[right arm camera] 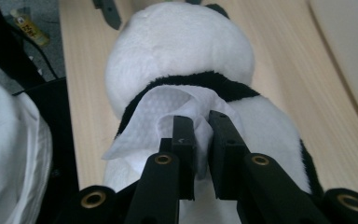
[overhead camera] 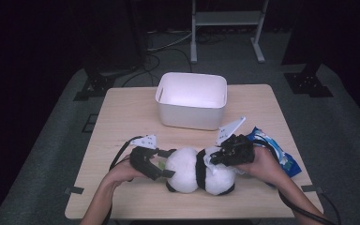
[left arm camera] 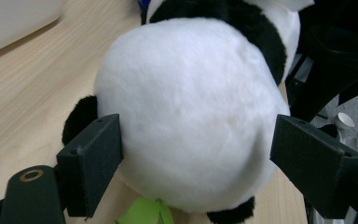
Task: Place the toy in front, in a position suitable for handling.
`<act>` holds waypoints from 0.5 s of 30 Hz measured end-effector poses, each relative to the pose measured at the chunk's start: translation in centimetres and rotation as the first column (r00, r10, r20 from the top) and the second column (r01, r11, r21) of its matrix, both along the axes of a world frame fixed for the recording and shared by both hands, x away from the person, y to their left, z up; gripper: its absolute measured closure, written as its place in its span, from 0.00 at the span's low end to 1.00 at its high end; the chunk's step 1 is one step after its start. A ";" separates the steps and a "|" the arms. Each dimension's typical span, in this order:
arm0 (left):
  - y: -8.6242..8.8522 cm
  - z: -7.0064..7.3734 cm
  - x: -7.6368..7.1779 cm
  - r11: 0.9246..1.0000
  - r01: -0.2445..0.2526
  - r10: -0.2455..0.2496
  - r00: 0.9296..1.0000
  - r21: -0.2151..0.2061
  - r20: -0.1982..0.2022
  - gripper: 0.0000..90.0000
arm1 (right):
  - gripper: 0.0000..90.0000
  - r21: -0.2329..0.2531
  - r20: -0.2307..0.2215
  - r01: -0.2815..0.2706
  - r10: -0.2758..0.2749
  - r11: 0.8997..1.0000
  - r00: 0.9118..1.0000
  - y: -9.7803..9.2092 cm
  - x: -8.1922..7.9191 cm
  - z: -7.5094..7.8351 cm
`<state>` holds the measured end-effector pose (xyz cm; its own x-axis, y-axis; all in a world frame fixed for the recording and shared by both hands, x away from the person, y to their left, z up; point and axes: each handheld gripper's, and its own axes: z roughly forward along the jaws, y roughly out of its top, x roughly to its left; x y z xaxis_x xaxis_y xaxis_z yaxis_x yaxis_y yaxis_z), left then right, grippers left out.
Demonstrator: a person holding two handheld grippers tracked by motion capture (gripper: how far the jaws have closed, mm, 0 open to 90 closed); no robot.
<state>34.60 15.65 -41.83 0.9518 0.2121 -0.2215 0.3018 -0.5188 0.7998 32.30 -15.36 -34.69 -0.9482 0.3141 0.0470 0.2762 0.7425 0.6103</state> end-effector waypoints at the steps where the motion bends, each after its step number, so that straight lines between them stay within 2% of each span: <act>1: 0.0 0.0 0.0 1.000 0.000 0.000 1.000 0.000 0.000 0.13 | 0.90 0.000 0.000 0.000 0.000 1.000 1.000 0.0 0.0 0.0; 4: -0.4 -0.2 0.1 1.000 -0.013 0.013 1.000 0.013 -0.023 0.10 | 0.90 -0.010 -0.006 -0.045 0.045 0.999 0.999 0.6 -1.1 0.1; 7: -0.7 -0.4 0.1 1.000 -0.007 0.008 0.999 0.020 -0.031 0.10 | 0.90 -0.023 -0.004 -0.061 0.061 0.998 0.998 0.9 -1.5 0.2; 9: -0.8 -0.5 0.0 1.000 -0.002 0.003 1.000 0.030 -0.020 0.13 | 0.90 -0.032 -0.005 -0.074 0.073 0.997 0.997 1.2 -1.8 0.3; 10: -0.7 -0.5 -0.1 1.000 0.001 0.000 1.000 0.031 -0.011 0.21 | 0.90 -0.048 0.007 -0.073 0.073 0.996 0.997 1.5 -1.9 0.5; 11: -0.7 -0.5 -0.1 1.000 0.001 0.000 1.000 0.031 -0.011 0.23 | 0.90 -0.048 0.007 -0.073 0.073 0.996 0.997 1.5 -1.9 0.5; 15: -0.7 -0.5 -0.2 1.000 -0.005 0.005 1.000 0.021 0.001 0.26 | 0.90 -0.059 0.020 -0.082 0.084 0.995 0.996 2.7 -1.1 1.1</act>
